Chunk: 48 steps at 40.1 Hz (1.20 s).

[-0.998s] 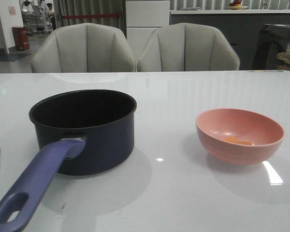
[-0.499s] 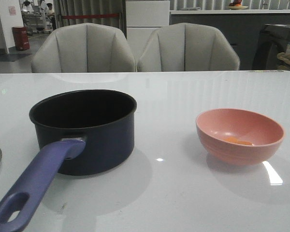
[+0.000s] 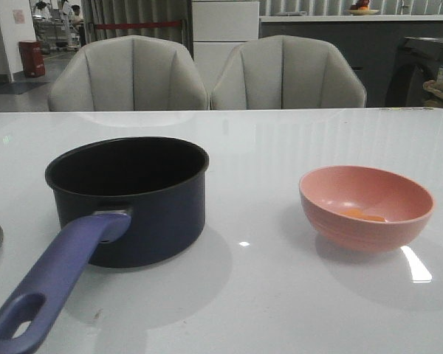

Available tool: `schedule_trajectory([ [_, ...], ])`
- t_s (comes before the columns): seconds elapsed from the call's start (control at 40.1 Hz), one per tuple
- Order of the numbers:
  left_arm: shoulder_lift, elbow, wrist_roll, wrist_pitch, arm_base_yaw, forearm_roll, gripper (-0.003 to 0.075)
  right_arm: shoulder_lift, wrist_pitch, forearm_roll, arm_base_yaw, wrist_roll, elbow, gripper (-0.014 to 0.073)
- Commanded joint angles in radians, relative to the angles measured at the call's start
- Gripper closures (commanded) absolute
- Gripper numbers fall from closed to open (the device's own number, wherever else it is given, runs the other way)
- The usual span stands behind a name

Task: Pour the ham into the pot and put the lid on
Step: 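Set the glass lid down beside the saucepan with the left gripper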

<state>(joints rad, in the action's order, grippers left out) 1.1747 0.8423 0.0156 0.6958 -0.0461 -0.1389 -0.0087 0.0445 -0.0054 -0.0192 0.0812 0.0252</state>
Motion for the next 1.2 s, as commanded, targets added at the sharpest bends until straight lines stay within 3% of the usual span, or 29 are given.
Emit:
schedule_trajectory([
  [0.0, -0.136, -0.022, -0.003, -0.105, 0.026, -0.020, 0.0136, -0.020, -0.084, -0.009, -0.006, 0.001, 0.011, 0.0428],
  [0.374, -0.583, -0.284, 0.001, -0.271, 0.188, 0.036, 0.0138, -0.020, -0.084, -0.009, -0.006, 0.001, 0.011, 0.0428],
  [0.724, -1.037, -0.455, 0.001, -0.297, 0.249, 0.073, 0.0224, -0.020, -0.084, -0.009, -0.006, 0.001, 0.011, 0.0428],
  [0.873, -1.130, -0.493, 0.001, -0.327, 0.267, 0.083, 0.0266, -0.020, -0.084, -0.009, -0.006, 0.001, 0.011, 0.0428],
  [1.173, -1.134, -0.501, 0.001, -0.337, 0.296, 0.100, 0.0326, -0.020, -0.087, -0.009, -0.006, 0.001, 0.011, 0.0428],
])
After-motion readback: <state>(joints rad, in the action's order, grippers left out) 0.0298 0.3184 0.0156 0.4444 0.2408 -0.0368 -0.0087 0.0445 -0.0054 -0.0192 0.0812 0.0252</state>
